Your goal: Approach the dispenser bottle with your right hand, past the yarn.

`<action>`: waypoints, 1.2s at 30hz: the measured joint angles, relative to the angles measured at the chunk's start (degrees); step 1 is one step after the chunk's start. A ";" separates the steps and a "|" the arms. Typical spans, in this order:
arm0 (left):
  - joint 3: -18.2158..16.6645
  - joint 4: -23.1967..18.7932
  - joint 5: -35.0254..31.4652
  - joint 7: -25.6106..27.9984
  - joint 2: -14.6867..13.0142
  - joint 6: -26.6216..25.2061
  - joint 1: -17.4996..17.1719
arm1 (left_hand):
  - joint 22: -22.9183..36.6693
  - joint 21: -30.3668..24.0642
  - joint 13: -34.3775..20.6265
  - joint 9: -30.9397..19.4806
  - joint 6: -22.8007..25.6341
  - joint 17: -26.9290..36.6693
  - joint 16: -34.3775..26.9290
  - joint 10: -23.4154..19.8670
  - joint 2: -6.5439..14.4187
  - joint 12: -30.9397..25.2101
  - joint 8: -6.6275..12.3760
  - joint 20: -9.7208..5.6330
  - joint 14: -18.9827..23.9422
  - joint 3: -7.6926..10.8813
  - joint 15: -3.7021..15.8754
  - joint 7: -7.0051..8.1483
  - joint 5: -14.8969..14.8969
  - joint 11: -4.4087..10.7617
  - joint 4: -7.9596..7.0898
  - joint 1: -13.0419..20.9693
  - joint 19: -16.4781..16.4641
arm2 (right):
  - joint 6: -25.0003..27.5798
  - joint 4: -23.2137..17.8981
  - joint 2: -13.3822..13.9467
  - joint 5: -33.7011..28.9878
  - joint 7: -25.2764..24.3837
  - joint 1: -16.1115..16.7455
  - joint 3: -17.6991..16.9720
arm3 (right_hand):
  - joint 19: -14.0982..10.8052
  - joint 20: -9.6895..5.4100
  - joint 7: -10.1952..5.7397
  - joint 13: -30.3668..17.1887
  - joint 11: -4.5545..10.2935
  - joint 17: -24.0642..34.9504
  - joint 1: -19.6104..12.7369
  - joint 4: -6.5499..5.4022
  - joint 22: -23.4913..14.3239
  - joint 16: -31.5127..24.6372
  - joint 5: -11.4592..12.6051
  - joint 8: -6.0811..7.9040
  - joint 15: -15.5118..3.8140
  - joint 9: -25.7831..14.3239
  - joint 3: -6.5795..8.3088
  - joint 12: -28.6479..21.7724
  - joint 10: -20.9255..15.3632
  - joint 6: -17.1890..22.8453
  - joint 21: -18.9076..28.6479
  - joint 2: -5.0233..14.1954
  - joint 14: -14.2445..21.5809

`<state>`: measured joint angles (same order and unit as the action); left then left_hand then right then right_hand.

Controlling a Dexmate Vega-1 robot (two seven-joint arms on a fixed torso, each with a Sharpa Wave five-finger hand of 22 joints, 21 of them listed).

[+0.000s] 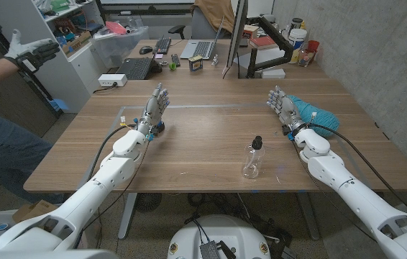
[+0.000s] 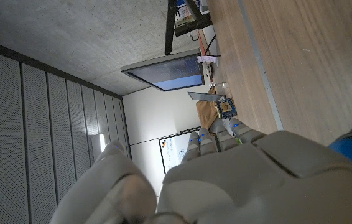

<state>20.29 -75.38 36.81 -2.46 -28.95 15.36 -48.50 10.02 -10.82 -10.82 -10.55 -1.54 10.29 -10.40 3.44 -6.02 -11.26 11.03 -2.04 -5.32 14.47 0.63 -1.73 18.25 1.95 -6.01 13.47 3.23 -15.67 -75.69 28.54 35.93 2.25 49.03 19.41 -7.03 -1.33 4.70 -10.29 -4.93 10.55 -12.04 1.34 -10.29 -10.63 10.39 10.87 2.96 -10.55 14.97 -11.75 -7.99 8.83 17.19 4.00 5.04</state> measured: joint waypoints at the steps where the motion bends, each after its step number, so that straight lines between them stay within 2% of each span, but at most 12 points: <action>1: -0.36 -0.21 -0.28 -0.17 0.19 -0.38 -0.17 | 0.00 0.00 0.00 0.00 0.00 0.00 0.00 0.00 0.00 0.00 0.00 0.00 0.00 0.00 0.00 0.00 0.00 0.00 0.00 0.00 0.00 | 0.35 -0.20 -0.32 -0.45 0.31 0.19 -0.48 | 0.00 0.00 0.00 0.00 0.00 0.00 0.00 0.00 0.00 0.00 0.00 0.00 0.00 0.00 0.00 0.00 0.00 0.00 0.00 0.00 0.00; 7: -0.36 -0.21 -1.25 -0.73 0.19 -1.54 -0.17 | 0.00 0.00 0.00 0.00 0.00 0.00 0.00 0.24 0.00 0.00 0.00 0.00 0.00 0.00 0.00 0.00 0.00 0.24 0.00 0.00 0.00 | 0.35 -0.81 -2.04 -0.45 0.31 0.98 -2.77 | 0.00 0.00 -0.06 0.00 0.25 0.00 -0.02 0.00 0.00 0.00 0.00 0.00 -0.22 0.00 0.00 0.00 -0.26 0.05 0.00 0.02 0.22; 8: -2.20 -1.47 -1.40 -0.77 1.00 -1.69 -1.25 | 0.00 -0.01 0.00 0.00 0.00 0.19 0.00 0.24 0.00 0.00 0.02 0.00 0.00 0.00 0.00 0.00 0.00 0.24 0.00 0.00 0.00 | 1.78 -0.89 -2.41 -2.90 1.78 1.10 -3.20 | 0.00 0.00 -0.40 0.00 0.43 0.00 -0.56 -0.18 0.00 0.00 0.00 0.00 -0.52 0.00 0.18 0.00 -0.44 0.40 0.00 0.56 0.53; 10: -2.65 -1.83 -1.69 -0.81 1.15 -2.06 -1.56 | 0.00 -0.22 0.00 0.00 0.00 0.27 0.00 0.24 0.00 0.00 0.22 0.01 0.00 0.00 0.00 0.00 0.00 0.24 0.00 0.00 0.00 | 2.03 -0.96 -2.92 -3.52 2.12 1.26 -3.77 | 0.00 0.00 -0.63 0.01 0.80 0.00 -0.75 -0.08 0.00 0.00 0.00 0.00 -0.83 0.01 0.54 0.00 -0.82 0.57 0.00 0.76 0.83; 18: -2.65 -1.83 -3.02 -0.71 1.15 -3.20 -1.56 | 0.00 -0.22 0.00 0.01 0.00 0.26 -0.23 0.22 0.30 0.00 0.22 0.01 0.01 0.00 -0.01 0.00 0.00 0.23 0.00 0.30 -0.01 | 2.03 -1.11 -4.76 -3.52 2.12 1.69 -6.03 | 0.01 0.00 -1.23 0.01 0.82 -0.01 -1.06 -0.08 0.01 0.00 0.21 0.00 -1.15 0.01 0.54 0.00 -0.83 -0.03 -0.25 1.07 0.69; 19: -4.34 -3.41 -3.20 -0.69 1.63 -3.35 -2.64 | -0.01 -0.22 0.00 0.01 0.00 0.26 -0.24 0.22 0.30 0.00 0.22 0.01 0.01 0.00 -0.01 0.00 0.00 0.23 0.00 0.30 -0.01 | 2.94 -1.10 -4.98 -6.16 3.58 1.70 -6.32 | 0.01 0.00 -1.23 0.01 0.99 -0.01 -1.06 -0.08 0.01 0.00 0.21 0.00 -1.15 0.01 0.55 0.00 -0.99 -0.03 -0.38 1.07 0.69; 36: -5.38 -3.93 -4.82 -1.48 2.30 -3.91 -2.20 | -0.01 -0.22 0.01 0.02 0.00 0.26 -0.25 0.21 0.53 0.00 0.22 0.01 0.01 -0.01 -0.01 0.00 0.22 0.22 0.01 0.53 -0.01 | 3.62 -1.79 -6.42 -9.76 5.48 2.01 -9.22 | 0.01 0.00 -1.54 0.02 1.13 -0.17 -1.06 -0.08 0.01 0.00 0.21 0.00 -1.14 0.02 0.54 -0.44 -1.13 -0.34 -0.68 1.06 0.69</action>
<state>14.91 -79.32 31.99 -3.94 -26.64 11.44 -50.70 10.01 -11.04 -10.81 -10.54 -1.54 10.54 -10.65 3.64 -5.49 -11.26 11.25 -2.03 -5.31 14.46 0.61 -1.73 18.46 2.16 -6.00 14.00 3.22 -12.05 -77.49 22.12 26.17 7.73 51.05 10.20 -7.01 -1.33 3.16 -10.27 -3.80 10.39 -13.10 1.26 -10.28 -10.62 10.60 10.87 1.82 -10.53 15.51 -12.19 -9.12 8.48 16.51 5.07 5.73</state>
